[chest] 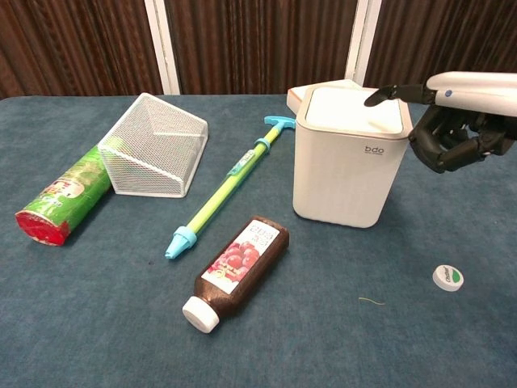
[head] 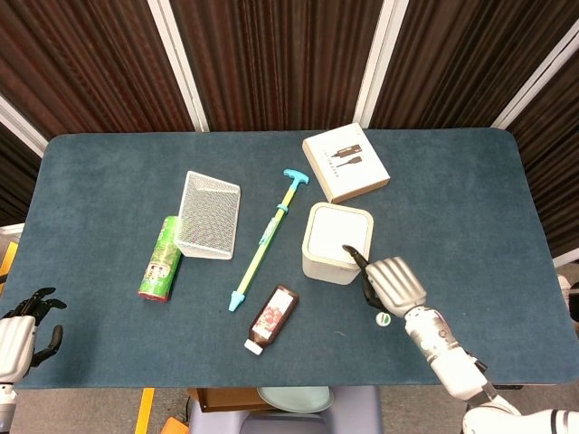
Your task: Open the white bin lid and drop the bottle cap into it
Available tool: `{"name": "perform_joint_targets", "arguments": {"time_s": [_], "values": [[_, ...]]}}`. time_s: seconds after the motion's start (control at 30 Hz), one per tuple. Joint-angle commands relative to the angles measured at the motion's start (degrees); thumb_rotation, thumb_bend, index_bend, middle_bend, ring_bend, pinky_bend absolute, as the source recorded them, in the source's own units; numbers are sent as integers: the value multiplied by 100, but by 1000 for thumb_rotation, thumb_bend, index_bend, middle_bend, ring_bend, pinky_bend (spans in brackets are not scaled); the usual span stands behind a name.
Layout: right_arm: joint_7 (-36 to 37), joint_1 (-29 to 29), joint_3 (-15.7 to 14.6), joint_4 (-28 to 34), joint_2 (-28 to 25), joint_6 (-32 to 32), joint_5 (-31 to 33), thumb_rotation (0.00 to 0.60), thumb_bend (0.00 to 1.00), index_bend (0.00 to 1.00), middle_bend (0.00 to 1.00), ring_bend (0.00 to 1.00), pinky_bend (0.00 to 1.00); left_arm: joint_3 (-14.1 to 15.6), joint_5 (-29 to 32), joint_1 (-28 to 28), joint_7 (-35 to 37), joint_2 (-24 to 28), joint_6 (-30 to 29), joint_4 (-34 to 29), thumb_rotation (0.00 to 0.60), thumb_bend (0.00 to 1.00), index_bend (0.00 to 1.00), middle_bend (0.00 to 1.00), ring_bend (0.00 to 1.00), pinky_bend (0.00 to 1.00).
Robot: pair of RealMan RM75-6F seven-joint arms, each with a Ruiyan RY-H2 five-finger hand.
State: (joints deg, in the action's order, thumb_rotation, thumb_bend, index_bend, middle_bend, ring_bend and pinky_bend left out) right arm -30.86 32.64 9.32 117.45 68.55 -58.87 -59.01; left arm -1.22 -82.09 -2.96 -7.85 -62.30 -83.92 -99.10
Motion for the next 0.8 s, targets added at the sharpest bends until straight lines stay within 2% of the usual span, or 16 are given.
{"name": "perform_joint_targets", "arguments": {"time_s": [0.03, 0.53, 0.8], "values": [[-100, 90, -33, -9, 103, -21, 120, 600, 850, 90, 800, 925, 832, 1, -9, 6, 8, 8, -10, -8, 600, 500, 367, 189, 261, 431], [-98, 247, -279, -250, 315, -127, 168, 600, 849, 94, 800, 925, 832, 3, -69, 22, 86, 39, -53, -16, 600, 499, 375, 208, 260, 431], [130, 337, -388, -303, 262, 121, 246, 600, 850, 94, 800, 925, 832, 3, -103, 33, 101, 51, -88, -30, 600, 498, 375, 208, 261, 431]]}}
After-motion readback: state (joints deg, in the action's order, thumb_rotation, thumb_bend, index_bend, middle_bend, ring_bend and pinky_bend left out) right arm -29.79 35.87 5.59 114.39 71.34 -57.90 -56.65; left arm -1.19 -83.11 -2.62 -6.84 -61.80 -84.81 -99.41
